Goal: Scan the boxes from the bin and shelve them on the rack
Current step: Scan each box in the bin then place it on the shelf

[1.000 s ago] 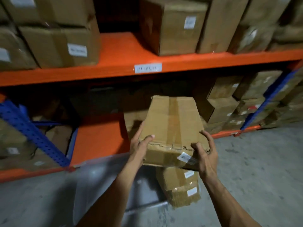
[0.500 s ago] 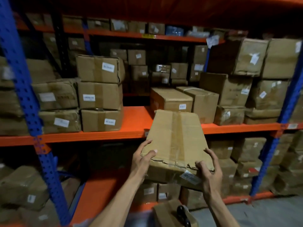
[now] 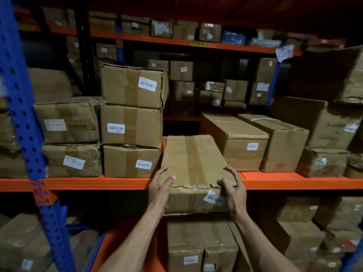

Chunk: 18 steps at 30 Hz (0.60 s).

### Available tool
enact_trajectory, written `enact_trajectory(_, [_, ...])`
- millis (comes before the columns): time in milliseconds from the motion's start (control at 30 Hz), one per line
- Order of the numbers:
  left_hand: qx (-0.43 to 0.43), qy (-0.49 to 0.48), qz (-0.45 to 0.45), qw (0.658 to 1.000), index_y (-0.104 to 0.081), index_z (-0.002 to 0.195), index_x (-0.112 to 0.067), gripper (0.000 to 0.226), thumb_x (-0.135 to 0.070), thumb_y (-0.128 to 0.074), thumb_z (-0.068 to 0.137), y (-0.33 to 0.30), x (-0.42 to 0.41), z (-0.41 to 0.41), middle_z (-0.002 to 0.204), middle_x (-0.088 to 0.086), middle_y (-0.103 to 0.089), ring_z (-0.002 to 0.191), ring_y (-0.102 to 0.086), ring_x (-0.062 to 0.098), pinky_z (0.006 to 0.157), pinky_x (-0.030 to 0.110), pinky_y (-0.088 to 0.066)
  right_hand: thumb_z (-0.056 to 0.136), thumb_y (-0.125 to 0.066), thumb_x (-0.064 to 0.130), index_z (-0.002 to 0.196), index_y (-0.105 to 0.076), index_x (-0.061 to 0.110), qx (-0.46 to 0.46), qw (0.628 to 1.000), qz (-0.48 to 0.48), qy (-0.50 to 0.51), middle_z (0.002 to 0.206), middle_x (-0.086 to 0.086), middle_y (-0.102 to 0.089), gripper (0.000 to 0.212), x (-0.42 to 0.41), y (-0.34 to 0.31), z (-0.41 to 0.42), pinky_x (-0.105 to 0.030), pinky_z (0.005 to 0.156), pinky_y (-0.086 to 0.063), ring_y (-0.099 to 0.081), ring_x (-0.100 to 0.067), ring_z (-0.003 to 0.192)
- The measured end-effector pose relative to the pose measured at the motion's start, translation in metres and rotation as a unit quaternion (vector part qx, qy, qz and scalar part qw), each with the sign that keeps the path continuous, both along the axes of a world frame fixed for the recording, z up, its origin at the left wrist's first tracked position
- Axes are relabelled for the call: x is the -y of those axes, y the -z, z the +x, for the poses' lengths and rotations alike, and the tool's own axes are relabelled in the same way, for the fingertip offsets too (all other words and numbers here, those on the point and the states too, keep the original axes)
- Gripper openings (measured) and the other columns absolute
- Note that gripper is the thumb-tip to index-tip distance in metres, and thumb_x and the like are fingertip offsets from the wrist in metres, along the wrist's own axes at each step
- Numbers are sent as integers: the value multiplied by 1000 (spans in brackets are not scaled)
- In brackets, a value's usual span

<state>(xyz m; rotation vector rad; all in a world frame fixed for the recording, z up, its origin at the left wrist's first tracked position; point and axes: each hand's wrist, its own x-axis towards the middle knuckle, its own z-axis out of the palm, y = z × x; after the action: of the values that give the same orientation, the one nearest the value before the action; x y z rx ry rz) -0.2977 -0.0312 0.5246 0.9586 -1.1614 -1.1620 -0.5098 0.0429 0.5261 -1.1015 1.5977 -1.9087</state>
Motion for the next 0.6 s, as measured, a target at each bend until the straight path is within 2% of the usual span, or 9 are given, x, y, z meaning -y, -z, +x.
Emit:
enact_trajectory(67, [9,3,15,1000,-69,109,-46,38,-22,-75,81,14,32,-8,128,-7,-59,120,-51,15,87,26,-40,70,-69,33,120,-72,41,10,1000,27,5,112,2,-75,51,30,9,-5,-36,83,-55,-75,-13,91])
enact_trajectory(133, [27,8,19,999,-68,110,-47,39,-23,-75,81,22,60,-14,130,-9,-58,121,-49,14,90,29,-38,70,-68,32,118,-73,41,20,999,37,12,114,11,-74,49,55,20,-9,-33,82,-53,-73,-2,85])
enact_trajectory(200, [39,3,24,999,-67,111,-46,39,-23,-75,81,26,87,-19,132,-7,-58,118,-51,13,86,26,-38,72,-68,33,120,-71,40,23,999,43,10,105,23,-73,49,79,28,-13,-32,79,-51,-71,3,84])
enact_trajectory(267, [58,-7,32,998,-66,113,-44,38,-25,-74,82,25,110,-22,130,-2,-61,111,-56,15,81,24,-40,74,-68,38,123,-68,43,8,998,56,-3,93,27,-73,49,102,31,-18,-31,76,-50,-70,4,84])
enact_trajectory(333, [91,-11,39,995,-64,114,-45,36,-31,-74,82,21,130,-25,121,3,-65,101,-60,18,78,27,-43,76,-67,41,123,-66,46,-5,997,72,-15,92,23,-75,48,125,31,-25,-33,79,-51,-71,1,86])
enact_trajectory(400, [141,-20,50,989,-62,116,-48,37,-40,-74,81,19,147,-28,113,5,-69,95,-63,19,80,31,-47,76,-67,44,123,-64,50,-12,996,89,-22,93,12,-77,47,145,35,-34,-37,85,-55,-73,-6,92])
enact_trajectory(433, [167,-26,54,984,-61,118,-49,40,-45,-73,81,18,155,-30,111,9,-70,96,-64,25,83,34,-50,75,-66,48,124,-62,53,-22,994,99,-26,96,10,-77,49,154,36,-37,-37,85,-56,-73,-10,95])
enact_trajectory(500, [206,-43,56,976,-59,125,-50,47,-52,-71,80,17,168,-33,112,13,-71,99,-65,36,87,38,-53,74,-64,55,125,-58,58,-47,992,113,-34,97,10,-77,52,171,38,-44,-30,76,-54,-72,-9,94])
enact_trajectory(600, [299,-83,44,950,-54,133,-50,55,-62,-64,80,8,186,-41,114,8,-70,94,-66,31,87,40,-55,74,-61,59,128,-53,61,-68,988,132,-46,102,6,-74,54,196,36,-59,-29,67,-49,-70,-15,92])
